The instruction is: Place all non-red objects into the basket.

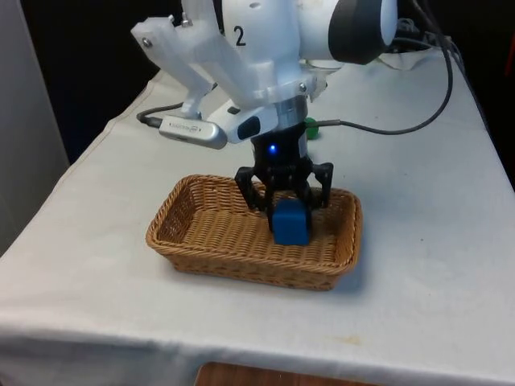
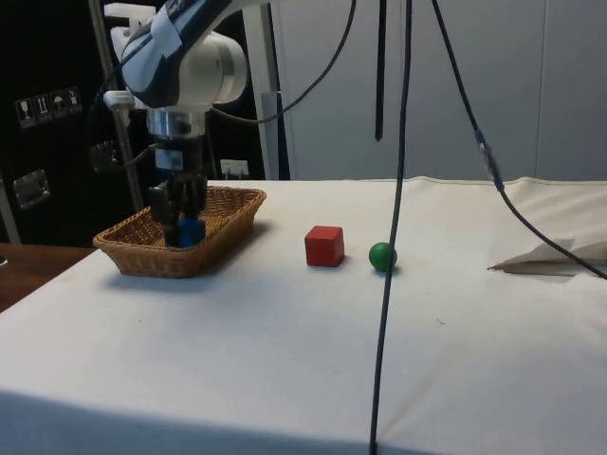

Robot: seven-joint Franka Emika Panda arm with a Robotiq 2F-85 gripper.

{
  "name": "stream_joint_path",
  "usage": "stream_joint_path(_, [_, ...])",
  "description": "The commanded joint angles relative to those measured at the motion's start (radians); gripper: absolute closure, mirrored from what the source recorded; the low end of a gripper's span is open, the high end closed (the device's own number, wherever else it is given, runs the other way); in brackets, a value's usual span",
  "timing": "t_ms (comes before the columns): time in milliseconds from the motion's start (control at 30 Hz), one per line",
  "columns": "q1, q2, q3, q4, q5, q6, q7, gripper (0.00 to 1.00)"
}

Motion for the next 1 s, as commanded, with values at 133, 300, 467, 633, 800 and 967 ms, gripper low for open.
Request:
stream_joint_path(133, [-0.003, 0.004, -0.005, 0.009, 0.011, -0.009, -0.008, 0.90])
stream_joint_path(300, [-0.014, 0.008, 0.001, 0.018, 0.021, -0.017, -0.019, 0.39])
stream_joint_path(467, [-0.015, 0.008, 0.001, 0.018, 0.021, -0.017, -0.020, 0.00])
stream_joint_path(633, [-0.015, 0.008, 0.001, 0.018, 0.021, -0.018, -0.020, 0.00])
stream_joint_path(800, [-0.006, -0.009, -0.012, 0.014, 0.010, -0.027, -0.010, 0.00])
stream_joint_path(967, [0.006, -0.032, -0.034, 0.016, 0.000, -0.054, 0.001, 0.00])
